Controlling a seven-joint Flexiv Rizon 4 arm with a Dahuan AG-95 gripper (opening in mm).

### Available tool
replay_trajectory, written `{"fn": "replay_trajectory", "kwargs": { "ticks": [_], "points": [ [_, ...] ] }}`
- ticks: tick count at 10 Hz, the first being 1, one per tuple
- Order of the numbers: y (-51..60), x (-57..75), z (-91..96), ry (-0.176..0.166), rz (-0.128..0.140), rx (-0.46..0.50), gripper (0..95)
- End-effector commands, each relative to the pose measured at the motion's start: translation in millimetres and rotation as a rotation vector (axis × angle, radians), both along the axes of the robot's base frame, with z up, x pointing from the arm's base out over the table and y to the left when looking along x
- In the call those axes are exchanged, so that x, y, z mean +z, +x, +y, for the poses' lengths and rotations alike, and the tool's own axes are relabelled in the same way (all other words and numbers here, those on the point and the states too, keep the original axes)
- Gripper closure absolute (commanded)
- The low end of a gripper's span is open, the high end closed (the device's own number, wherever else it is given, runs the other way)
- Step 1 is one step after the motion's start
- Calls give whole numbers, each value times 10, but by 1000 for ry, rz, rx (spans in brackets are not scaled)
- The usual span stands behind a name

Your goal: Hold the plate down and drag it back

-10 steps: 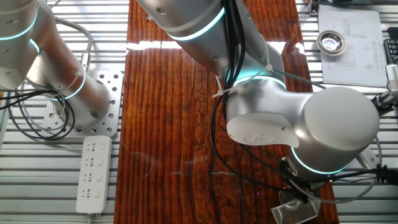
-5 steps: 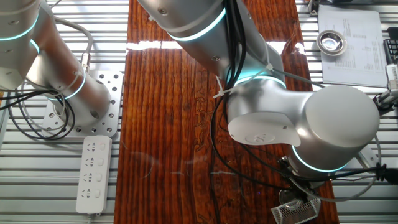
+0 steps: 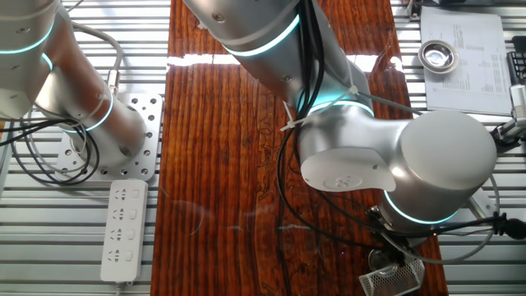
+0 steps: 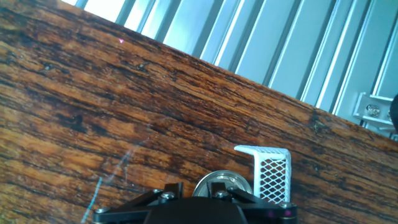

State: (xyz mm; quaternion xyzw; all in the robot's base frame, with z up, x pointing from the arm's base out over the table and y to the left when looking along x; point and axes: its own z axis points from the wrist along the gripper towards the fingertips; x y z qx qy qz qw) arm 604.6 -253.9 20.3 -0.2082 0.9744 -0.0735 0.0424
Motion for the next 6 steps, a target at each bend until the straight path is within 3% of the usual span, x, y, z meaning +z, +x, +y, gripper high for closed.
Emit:
{"fn": "replay_trajectory", "kwargs": {
  "ticks": [1,6],
  "points": [
    [-10,2,-2,-4,2,-2,760],
    [-11,-6,-3,-17,10,2,760]
  ]
}}
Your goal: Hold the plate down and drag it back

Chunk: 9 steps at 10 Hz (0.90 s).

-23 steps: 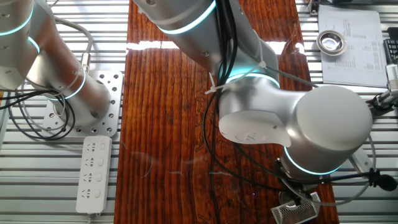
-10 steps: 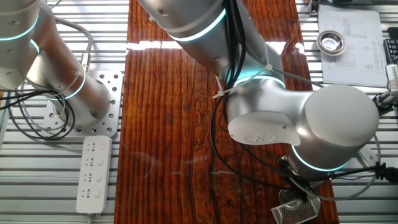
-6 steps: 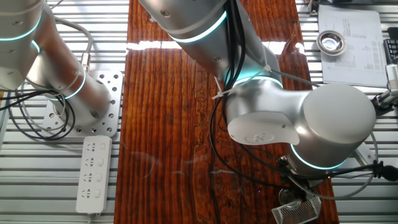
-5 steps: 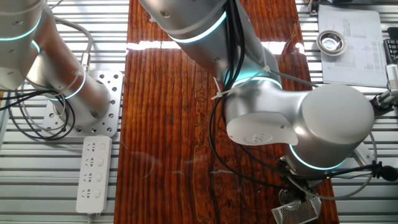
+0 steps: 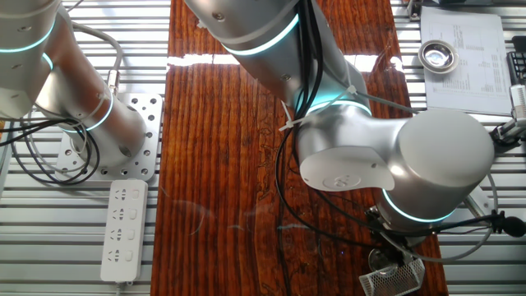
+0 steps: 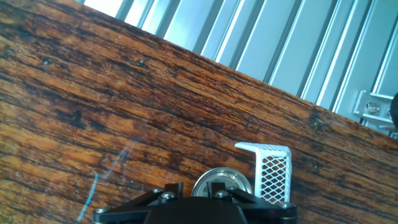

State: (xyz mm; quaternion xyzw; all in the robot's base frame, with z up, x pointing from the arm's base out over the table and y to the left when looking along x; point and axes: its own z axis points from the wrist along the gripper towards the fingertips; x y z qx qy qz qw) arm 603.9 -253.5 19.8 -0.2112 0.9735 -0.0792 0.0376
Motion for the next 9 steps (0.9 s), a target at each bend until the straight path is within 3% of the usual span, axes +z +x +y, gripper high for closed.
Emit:
{"fn": "replay_trajectory", "kwargs": {
  "ticks": [1,9],
  "points": [
    [-5,-2,-8,-6,6,-6,760],
    [-58,-52,-42,-9,10,-20,760]
  ]
}}
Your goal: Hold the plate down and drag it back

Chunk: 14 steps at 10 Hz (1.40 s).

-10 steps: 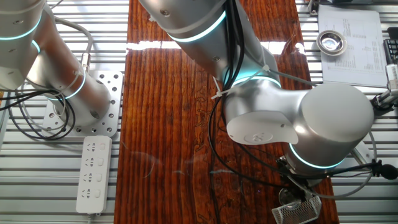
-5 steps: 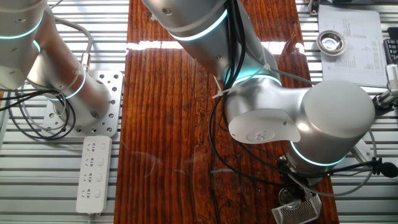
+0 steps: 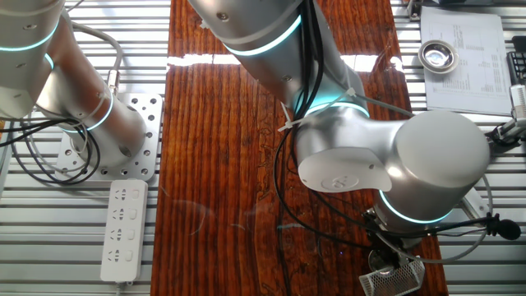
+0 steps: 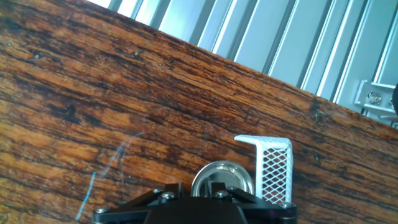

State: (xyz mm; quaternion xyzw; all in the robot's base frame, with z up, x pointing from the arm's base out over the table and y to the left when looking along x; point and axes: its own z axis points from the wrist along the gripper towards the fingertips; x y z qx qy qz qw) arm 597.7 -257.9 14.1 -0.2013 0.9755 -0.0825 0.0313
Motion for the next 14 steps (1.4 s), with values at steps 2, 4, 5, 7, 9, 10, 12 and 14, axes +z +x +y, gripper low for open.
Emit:
{"fn": "replay_trajectory", "kwargs": {
  "ticks": [2,4,5,7,9,10,12,14],
  "points": [
    [3,5,2,0,0,1,950],
    [3,5,2,0,0,-1,950],
    [3,5,2,0,0,-2,950],
    [3,5,2,5,-2,-3,950],
    [3,6,2,5,1,6,760],
    [2,4,1,4,2,8,760],
    [1,0,-1,3,2,7,760],
    [0,-11,-4,3,1,5,760]
  ]
}}
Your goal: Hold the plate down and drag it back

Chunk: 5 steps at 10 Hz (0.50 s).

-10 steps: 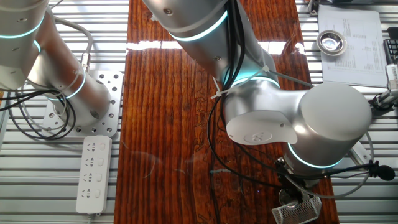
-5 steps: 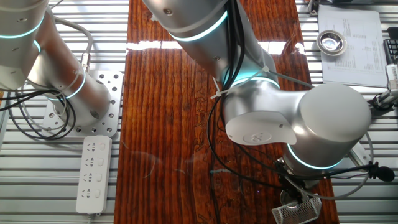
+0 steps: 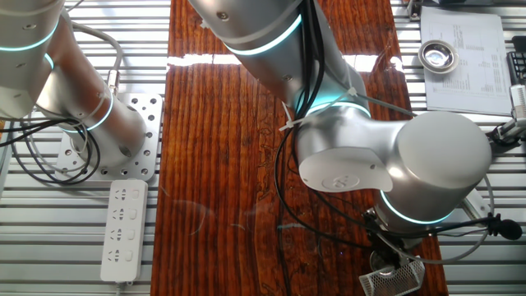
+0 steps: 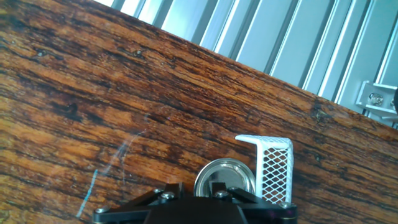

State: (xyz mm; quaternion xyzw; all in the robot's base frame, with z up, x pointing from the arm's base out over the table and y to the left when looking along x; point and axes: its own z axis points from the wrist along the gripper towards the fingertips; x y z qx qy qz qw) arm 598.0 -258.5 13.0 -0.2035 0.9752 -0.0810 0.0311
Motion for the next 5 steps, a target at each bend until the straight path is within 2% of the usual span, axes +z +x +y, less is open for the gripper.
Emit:
{"fn": "replay_trajectory", "kwargs": {
  "ticks": [1,2,3,5],
  "points": [
    [-3,1,0,-2,0,0,760],
    [-3,1,0,-2,0,-1,760],
    [-3,1,0,-2,0,-1,950],
    [-3,0,-1,-2,0,-2,950]
  ]
}}
